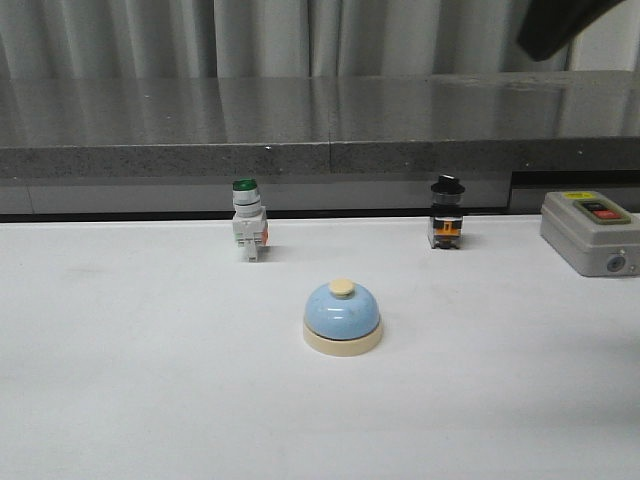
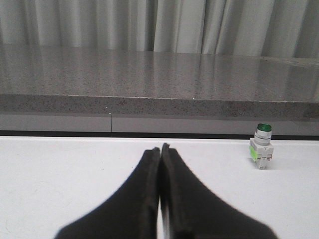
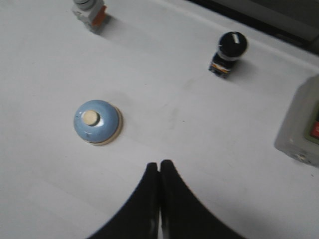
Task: Place and press bell with both arms
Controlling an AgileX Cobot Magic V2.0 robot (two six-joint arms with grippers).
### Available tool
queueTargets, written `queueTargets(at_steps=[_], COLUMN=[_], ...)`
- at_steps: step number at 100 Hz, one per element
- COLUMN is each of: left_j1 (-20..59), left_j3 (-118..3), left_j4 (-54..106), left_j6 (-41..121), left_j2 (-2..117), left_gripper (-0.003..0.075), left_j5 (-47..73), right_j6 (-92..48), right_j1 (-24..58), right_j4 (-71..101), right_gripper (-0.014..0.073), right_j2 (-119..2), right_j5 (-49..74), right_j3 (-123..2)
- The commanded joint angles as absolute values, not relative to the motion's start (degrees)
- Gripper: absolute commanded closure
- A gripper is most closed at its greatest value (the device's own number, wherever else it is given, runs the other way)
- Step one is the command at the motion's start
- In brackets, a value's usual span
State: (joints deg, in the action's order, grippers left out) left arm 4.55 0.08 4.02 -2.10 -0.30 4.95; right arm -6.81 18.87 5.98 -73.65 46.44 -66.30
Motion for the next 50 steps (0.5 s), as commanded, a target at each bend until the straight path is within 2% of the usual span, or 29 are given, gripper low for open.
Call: queueTargets(at_steps=[1, 32, 50], left_j1=[4.38, 4.38, 4.38], left_j3=[2.42, 2.42, 2.42], left_j4=[4.47, 4.47, 4.47], left_j6=[-2.54, -2.54, -2.54], left_j2=[-1.98, -1.98, -1.98], left_gripper=[0.0741, 0.0741, 0.0741], left_j5=[0.00, 0.00, 0.00], right_j6=[-6.77, -6.77, -6.77], right_j1=[15.89, 6.83, 5.42], right_j4=[5.85, 5.85, 5.73], right_gripper=[0.0654, 0.0654, 0.0654], right_j2=[-66.76, -47.17, -36.33], right_j5=[41.08, 33.63, 31.06], right_j3=[-63.56, -47.86, -41.26])
